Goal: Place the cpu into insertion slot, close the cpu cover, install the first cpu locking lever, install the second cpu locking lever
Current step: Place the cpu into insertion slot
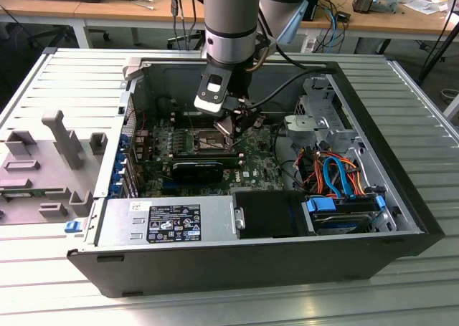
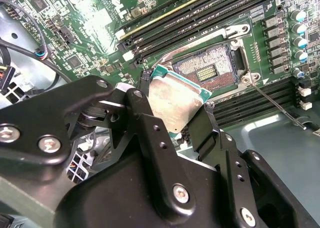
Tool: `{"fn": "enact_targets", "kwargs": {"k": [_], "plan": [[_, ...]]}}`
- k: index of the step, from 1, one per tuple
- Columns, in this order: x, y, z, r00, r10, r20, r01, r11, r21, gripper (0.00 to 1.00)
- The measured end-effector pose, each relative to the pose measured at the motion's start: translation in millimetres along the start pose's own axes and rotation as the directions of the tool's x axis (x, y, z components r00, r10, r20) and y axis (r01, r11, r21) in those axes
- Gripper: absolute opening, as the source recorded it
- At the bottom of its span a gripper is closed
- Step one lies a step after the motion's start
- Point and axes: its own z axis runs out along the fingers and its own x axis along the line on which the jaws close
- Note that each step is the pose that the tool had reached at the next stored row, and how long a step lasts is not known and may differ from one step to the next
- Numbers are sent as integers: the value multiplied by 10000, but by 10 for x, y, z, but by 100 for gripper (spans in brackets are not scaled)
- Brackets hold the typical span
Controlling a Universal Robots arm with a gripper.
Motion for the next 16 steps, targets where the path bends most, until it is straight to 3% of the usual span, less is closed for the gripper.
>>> {"fn": "enact_targets", "kwargs": {"k": [16], "plan": [[0,0,6,9998,183,15,-183,9998,-3,55]]}}
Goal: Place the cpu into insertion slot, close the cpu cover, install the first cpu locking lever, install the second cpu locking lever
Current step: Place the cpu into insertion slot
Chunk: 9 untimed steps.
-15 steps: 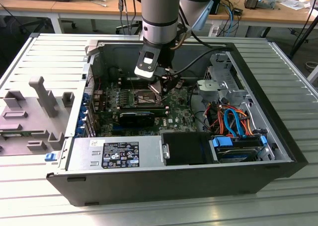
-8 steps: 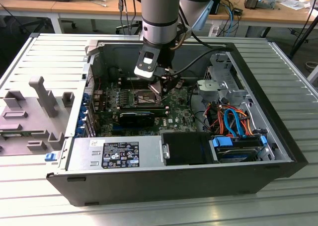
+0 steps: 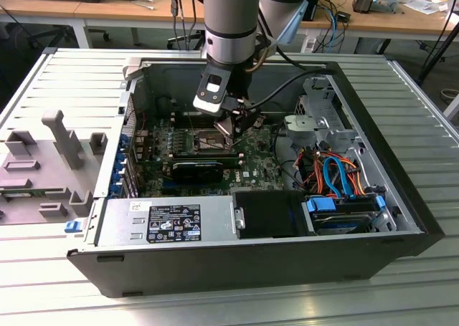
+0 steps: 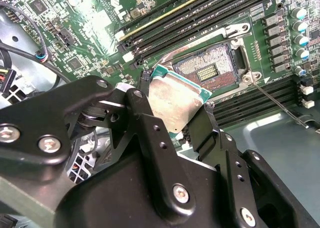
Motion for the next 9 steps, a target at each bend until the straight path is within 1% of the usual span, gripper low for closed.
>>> {"fn": "enact_targets", "kwargs": {"k": [9], "plan": [[0,0,5,9999,111,9,-111,9999,-2,55]]}}
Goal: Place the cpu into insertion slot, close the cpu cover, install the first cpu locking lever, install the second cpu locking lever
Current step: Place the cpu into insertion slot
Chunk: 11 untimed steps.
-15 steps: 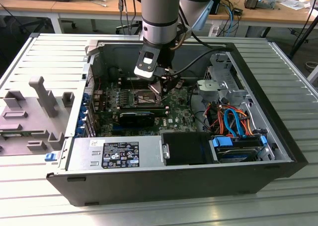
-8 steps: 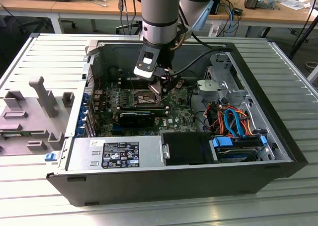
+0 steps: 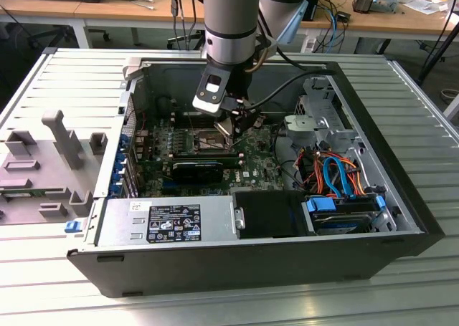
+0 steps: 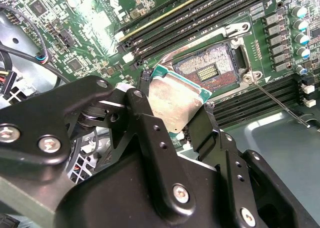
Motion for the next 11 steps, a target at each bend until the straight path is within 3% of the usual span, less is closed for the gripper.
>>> {"fn": "enact_targets", "kwargs": {"k": [11], "plan": [[0,-1,6,9999,136,12,-136,9999,-2,55]]}}
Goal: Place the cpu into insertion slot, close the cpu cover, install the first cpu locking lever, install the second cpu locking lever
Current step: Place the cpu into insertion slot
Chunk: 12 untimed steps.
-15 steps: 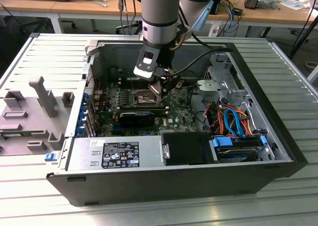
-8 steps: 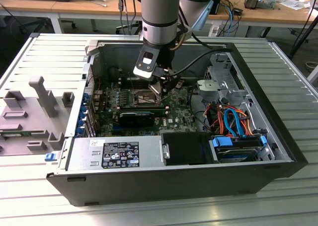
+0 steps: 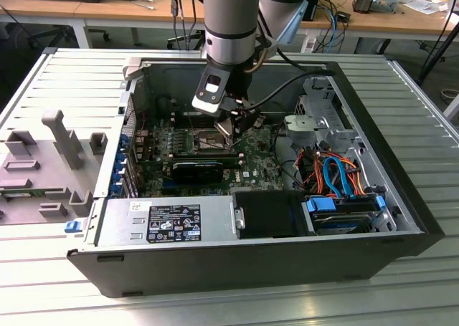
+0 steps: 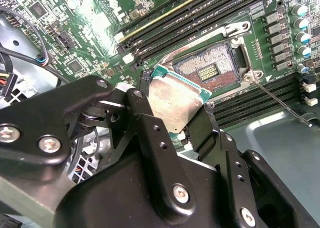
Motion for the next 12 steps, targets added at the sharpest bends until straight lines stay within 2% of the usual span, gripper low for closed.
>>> {"fn": "enact_targets", "kwargs": {"k": [12], "plan": [[0,0,6,9999,114,9,-114,9999,-2,55]]}}
